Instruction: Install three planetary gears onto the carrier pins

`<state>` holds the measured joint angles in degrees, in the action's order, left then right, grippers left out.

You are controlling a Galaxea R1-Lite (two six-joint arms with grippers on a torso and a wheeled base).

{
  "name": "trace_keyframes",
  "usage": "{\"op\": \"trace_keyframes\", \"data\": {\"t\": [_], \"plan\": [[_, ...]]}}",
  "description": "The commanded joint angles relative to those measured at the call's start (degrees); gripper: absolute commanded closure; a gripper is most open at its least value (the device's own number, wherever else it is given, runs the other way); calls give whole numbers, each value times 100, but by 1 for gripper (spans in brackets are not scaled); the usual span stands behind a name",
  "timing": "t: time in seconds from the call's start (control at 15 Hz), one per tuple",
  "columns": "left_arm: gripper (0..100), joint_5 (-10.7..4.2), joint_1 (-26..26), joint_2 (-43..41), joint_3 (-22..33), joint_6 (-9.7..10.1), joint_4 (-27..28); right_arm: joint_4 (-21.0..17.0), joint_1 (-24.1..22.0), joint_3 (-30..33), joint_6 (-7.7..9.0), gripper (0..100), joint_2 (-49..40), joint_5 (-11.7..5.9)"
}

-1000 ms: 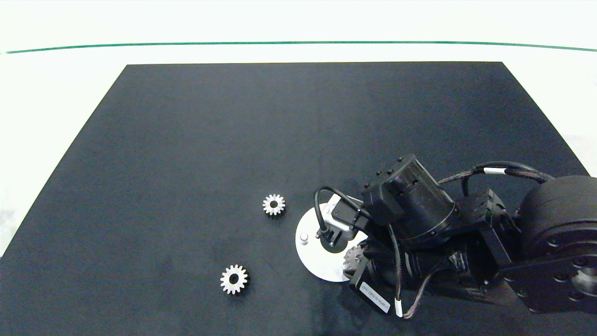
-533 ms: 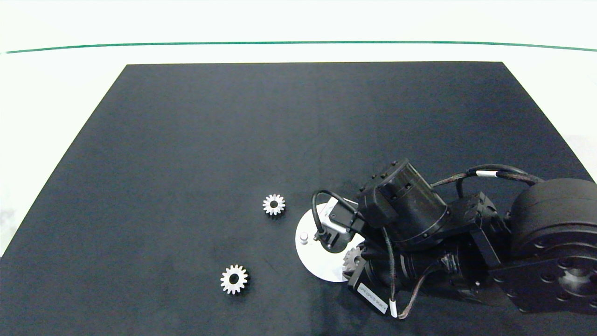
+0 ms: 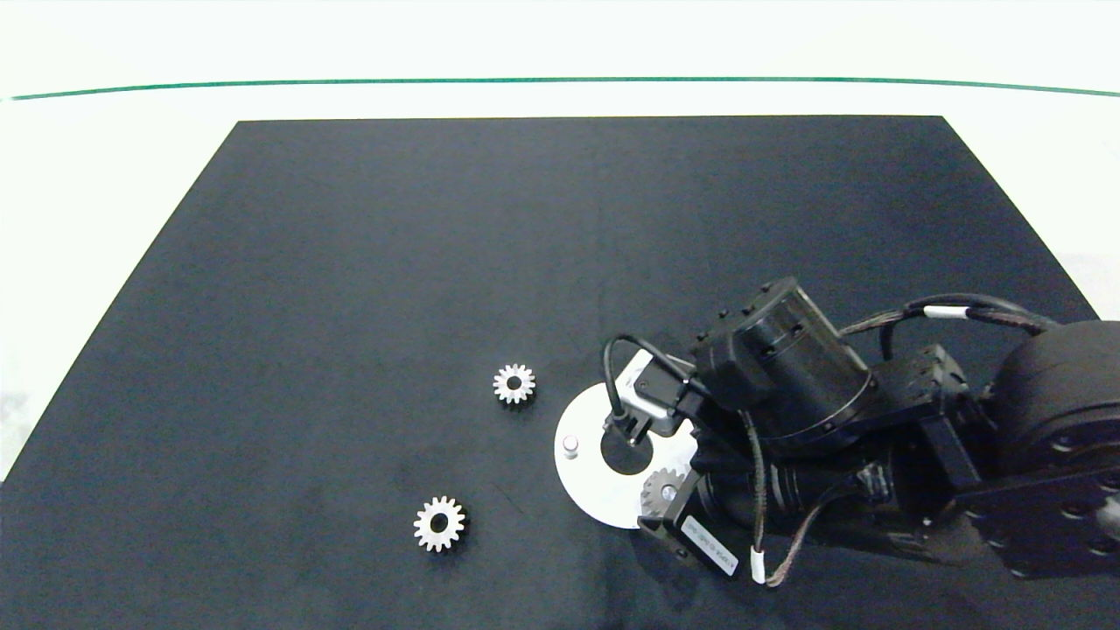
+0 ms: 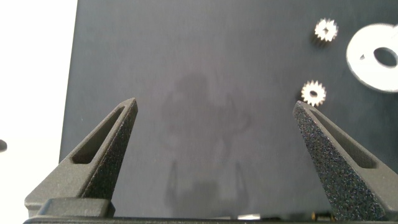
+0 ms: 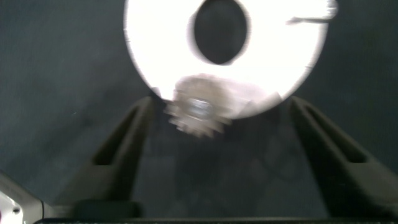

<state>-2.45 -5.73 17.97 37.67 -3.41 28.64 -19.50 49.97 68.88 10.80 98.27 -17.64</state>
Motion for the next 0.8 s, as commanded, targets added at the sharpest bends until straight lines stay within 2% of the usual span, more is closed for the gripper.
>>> {"op": "trace_keyframes", "data": {"t": [0.07, 0.13, 0.2, 0.27, 0.33, 0.4, 0.47, 0.53, 0.6, 0.67, 0.8], "plan": [[0, -19, -209, -109, -40, -37, 406, -53, -497, -480, -157, 0, -2075, -433], [0, -19, -262, -109, -67, -54, 415, -97, -611, -621, -184, 0, -2523, -442], [0, -27, -341, -65, -181, -63, 397, -414, -1007, -1025, -192, 0, -3859, -442], [0, -27, -367, -39, -313, -107, 388, -897, -1358, -1192, -166, 0, -4764, -451], [0, -27, -394, 5, -392, -168, 380, -1143, -1508, -1219, -131, 0, -5107, -486], [0, -1, -455, 225, -717, -617, 195, -1758, -1947, -1192, 203, 0, -6153, -653], [0, 69, -543, 532, -910, -968, -165, -1934, -2228, -1148, 344, 0, -6724, -671], [0, 148, -649, 875, -990, -1337, -385, -2057, -2545, -1140, 370, 0, -7093, -671], [0, 166, -833, 1341, -990, -1443, -499, -2207, -2888, -1131, 423, 0, -7392, -662], [0, 157, -1158, 1780, -990, -1434, -763, -2277, -3160, -1148, 440, 0, -7612, -635], [0, 148, -1879, 2694, -1148, -1302, -1791, -2347, -3529, -1175, 423, 0, -7911, -627]]}}
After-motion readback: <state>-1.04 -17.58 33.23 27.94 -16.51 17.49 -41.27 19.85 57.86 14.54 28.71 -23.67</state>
